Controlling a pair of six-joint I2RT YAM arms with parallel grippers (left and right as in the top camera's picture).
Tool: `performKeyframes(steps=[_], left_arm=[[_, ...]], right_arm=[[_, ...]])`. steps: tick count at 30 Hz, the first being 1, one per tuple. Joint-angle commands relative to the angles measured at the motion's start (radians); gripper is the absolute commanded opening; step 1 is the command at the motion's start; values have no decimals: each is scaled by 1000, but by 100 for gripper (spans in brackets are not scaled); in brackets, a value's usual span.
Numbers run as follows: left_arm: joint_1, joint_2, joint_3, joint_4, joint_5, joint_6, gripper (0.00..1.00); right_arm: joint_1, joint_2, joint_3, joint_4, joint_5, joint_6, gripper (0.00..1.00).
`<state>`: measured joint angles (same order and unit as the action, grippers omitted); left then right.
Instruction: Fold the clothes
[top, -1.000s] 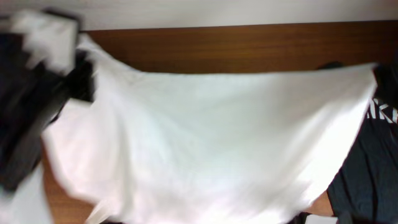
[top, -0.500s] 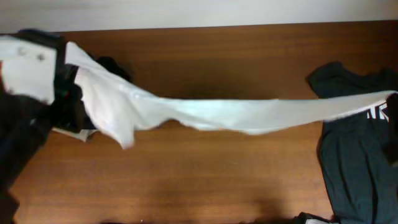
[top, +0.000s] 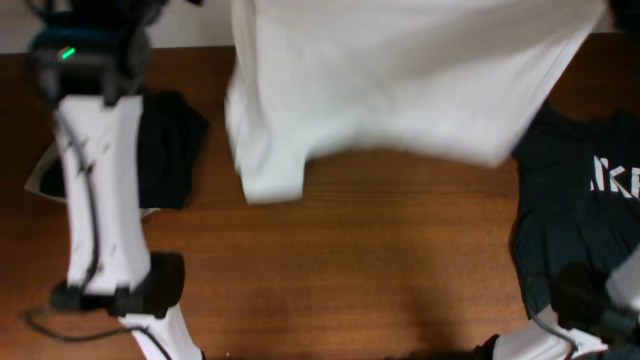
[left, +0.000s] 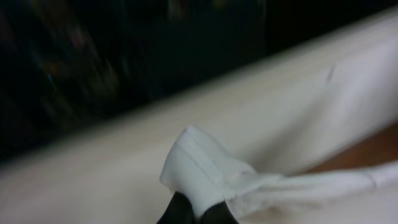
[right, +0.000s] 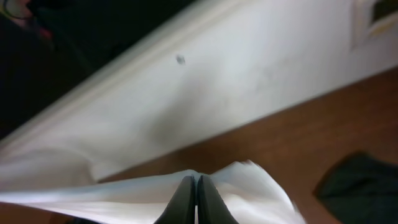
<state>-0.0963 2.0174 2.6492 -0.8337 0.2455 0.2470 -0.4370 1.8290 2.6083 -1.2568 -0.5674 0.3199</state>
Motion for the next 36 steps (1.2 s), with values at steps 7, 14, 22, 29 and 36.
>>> performKeyframes(steps=[7, 14, 22, 29, 36], left_arm=[[8, -28, 12, -510, -44, 47, 0], [8, 124, -248, -833, -44, 47, 0], [16, -83, -638, -851, -42, 28, 1], [27, -286, -1204, -633, -39, -32, 8], [29, -286, -1314, -579, -56, -52, 33]], right_arm=[[42, 44, -31, -333, 57, -171, 4], [135, 173, -329, -442, 281, -216, 4], [136, 86, -798, -441, 317, -288, 4], [136, -74, -1248, -249, 307, -282, 9], [112, -74, -1416, -44, 318, -222, 36]])
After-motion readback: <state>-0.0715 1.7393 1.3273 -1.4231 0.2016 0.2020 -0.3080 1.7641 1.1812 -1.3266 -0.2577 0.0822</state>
